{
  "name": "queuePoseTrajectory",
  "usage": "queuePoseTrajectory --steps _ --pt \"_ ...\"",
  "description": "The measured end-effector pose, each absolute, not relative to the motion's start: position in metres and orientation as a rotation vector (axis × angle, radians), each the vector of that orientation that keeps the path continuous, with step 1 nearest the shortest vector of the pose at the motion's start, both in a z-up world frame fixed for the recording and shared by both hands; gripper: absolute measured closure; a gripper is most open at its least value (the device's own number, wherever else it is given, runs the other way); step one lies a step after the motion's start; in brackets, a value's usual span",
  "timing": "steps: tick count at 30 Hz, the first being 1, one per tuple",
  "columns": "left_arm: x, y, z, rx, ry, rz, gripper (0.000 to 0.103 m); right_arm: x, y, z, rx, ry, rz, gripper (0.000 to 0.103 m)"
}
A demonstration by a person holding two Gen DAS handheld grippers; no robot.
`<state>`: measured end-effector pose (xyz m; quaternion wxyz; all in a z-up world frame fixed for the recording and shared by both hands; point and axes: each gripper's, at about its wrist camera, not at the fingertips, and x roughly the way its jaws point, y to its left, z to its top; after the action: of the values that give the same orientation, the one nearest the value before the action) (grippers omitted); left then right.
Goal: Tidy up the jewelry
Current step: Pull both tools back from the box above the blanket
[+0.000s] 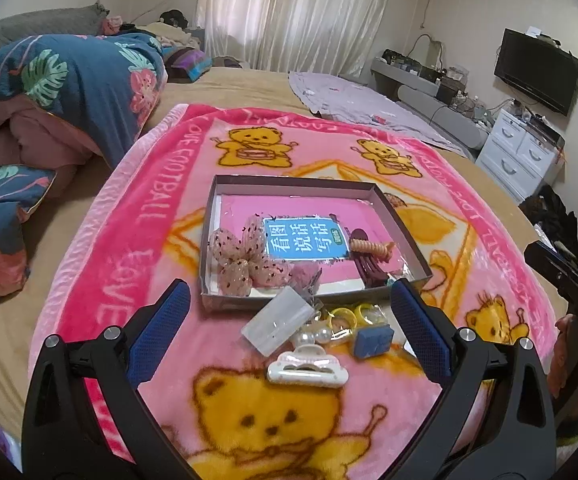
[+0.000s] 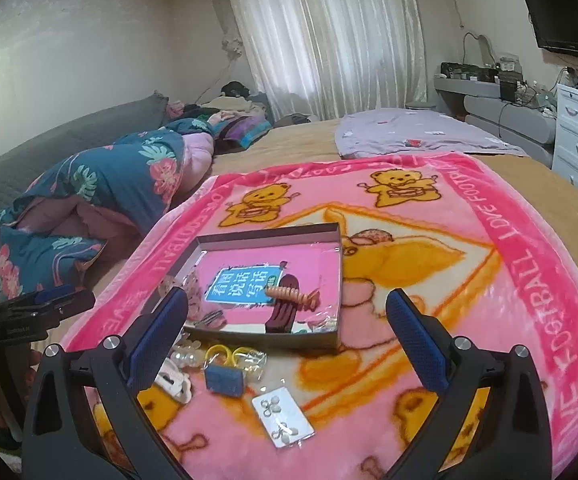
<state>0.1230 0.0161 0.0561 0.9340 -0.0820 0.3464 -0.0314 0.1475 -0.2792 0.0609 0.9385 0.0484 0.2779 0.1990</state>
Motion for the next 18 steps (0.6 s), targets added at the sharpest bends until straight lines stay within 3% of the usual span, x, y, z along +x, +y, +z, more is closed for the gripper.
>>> queuePoseTrajectory --steps 18 --pt "0.094 0.020 0.044 -0.146 0.739 -0.029 0.009 0.122 -0.264 0.052 0.030 0.609 0.458 0.004"
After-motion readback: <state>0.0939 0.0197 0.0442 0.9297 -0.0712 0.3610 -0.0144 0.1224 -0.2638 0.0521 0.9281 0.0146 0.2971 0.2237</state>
